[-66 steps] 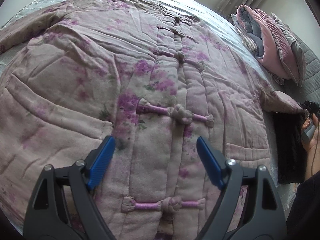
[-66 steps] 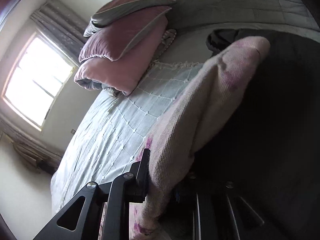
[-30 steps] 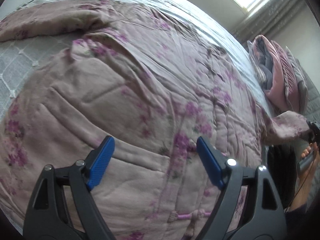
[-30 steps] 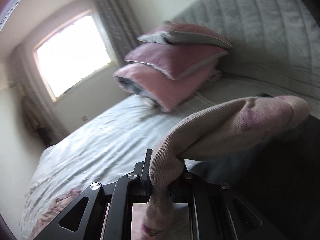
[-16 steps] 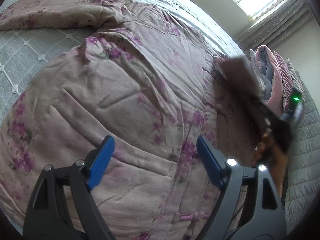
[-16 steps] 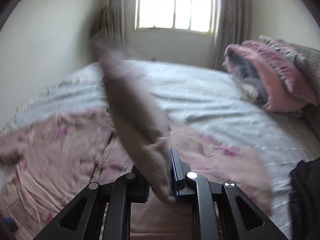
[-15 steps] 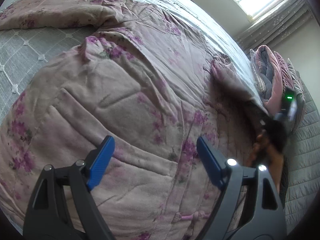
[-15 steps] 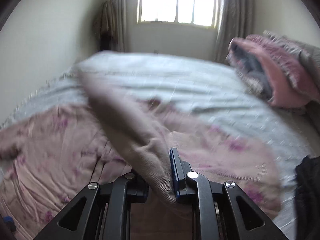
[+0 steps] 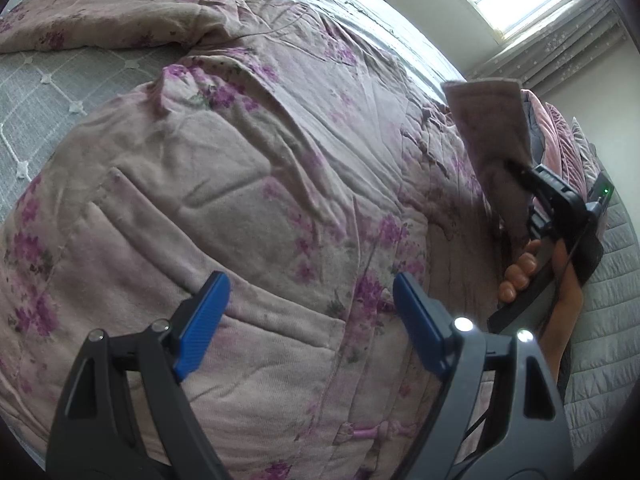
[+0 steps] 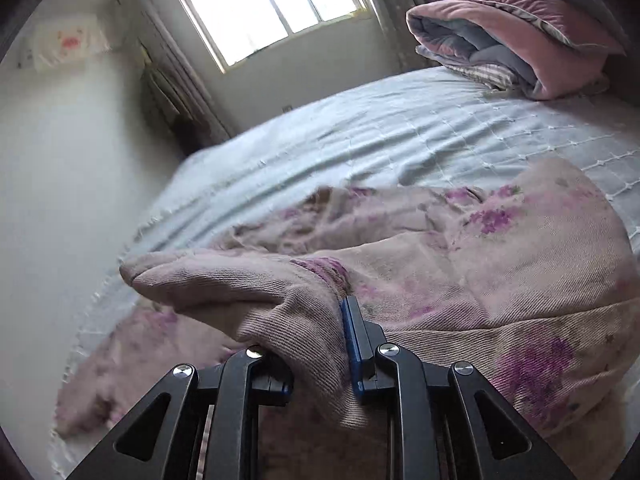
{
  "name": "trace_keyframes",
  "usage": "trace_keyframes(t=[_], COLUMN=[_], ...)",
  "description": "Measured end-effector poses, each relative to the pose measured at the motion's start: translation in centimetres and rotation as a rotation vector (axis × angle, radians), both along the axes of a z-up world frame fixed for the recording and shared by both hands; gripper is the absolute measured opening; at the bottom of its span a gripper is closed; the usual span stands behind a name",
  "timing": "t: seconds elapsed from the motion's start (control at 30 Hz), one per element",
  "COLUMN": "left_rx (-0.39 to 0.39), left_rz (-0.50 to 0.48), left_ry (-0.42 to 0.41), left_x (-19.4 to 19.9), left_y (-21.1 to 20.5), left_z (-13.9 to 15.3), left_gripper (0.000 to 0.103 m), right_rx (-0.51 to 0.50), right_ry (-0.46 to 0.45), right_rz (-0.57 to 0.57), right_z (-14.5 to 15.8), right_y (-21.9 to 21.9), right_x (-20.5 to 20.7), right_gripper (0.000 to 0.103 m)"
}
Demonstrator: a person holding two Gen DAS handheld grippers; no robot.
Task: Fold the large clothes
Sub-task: 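Lay the sleeve on the jacket front and open the right gripper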
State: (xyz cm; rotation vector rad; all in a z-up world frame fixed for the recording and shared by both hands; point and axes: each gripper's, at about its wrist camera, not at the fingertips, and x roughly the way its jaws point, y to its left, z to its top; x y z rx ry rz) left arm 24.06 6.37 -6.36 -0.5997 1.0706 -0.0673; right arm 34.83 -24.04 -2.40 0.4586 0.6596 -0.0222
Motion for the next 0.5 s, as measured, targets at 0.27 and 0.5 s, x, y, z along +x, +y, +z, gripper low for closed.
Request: trace_keyframes(t=[0.27, 0.5], left_rx=[-0.027, -0.057], left_rz=[0.034, 0.074], left_ry=[0.001, -0.011], left_x=[0.1, -0.1], left_y=[1.5, 3.3], left_z=[0.0, 0.4], left_gripper=[0.084, 0.084], right_rx=[0.076, -0.047], right_ry=[-0.01, 0.144], right_rz=[0.179, 0.251], right_z=[0.5, -3.9], right_y=[6.3, 11.6], right_x=[2.4, 3.4], right_gripper=[0.022, 0.027])
